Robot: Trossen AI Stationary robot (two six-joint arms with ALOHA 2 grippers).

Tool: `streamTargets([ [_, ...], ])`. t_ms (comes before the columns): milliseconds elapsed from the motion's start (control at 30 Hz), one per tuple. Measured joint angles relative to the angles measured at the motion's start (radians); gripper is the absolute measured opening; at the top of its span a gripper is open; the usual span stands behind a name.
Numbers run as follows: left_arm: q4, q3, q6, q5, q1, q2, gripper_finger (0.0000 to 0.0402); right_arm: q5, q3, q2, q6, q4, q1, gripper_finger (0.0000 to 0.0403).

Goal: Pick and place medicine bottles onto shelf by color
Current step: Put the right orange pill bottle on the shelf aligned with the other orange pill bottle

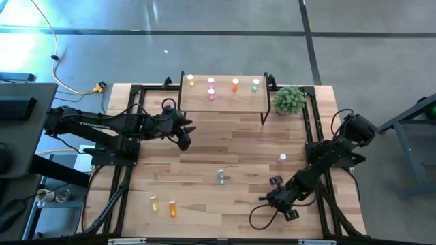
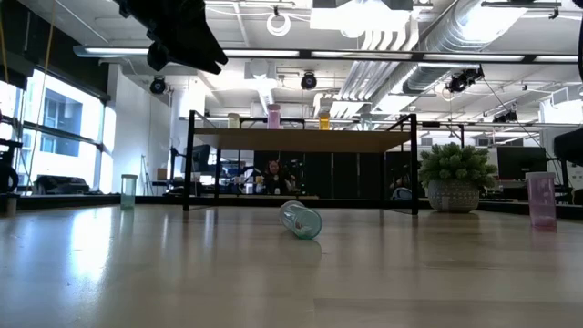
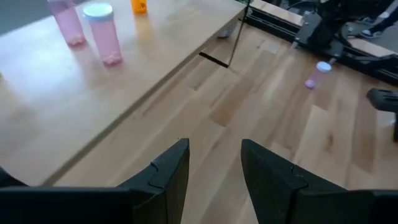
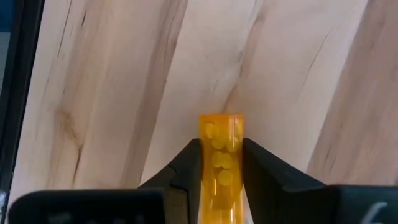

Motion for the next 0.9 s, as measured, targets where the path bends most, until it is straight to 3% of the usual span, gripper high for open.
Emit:
streamTargets([
  [267, 0.000, 0.000, -0.005, 0.099, 0.001, 0.000, 0.0136, 0.118, 0.079, 0.001, -0.033, -0.014, -0.043, 0.0082],
  [500, 0.000, 0.000, -0.067, 0.284, 0.001, 0.000, 0.0136, 0.239, 0.165, 0.001, -0.151, -0.013, -0.103, 0.0083],
  [633, 0.000, 0.000, -0.118, 0.371, 0.000, 0.000, 0.0136, 0.278, 0.228, 0.001, -0.269, -0.014, -0.140, 0.0083],
  [900, 0.000, 0.000, -0.233, 0.440, 0.000, 0.000, 0.0136, 0.358, 0.354, -0.001, -0.624, -0.014, -0.204, 0.0083],
])
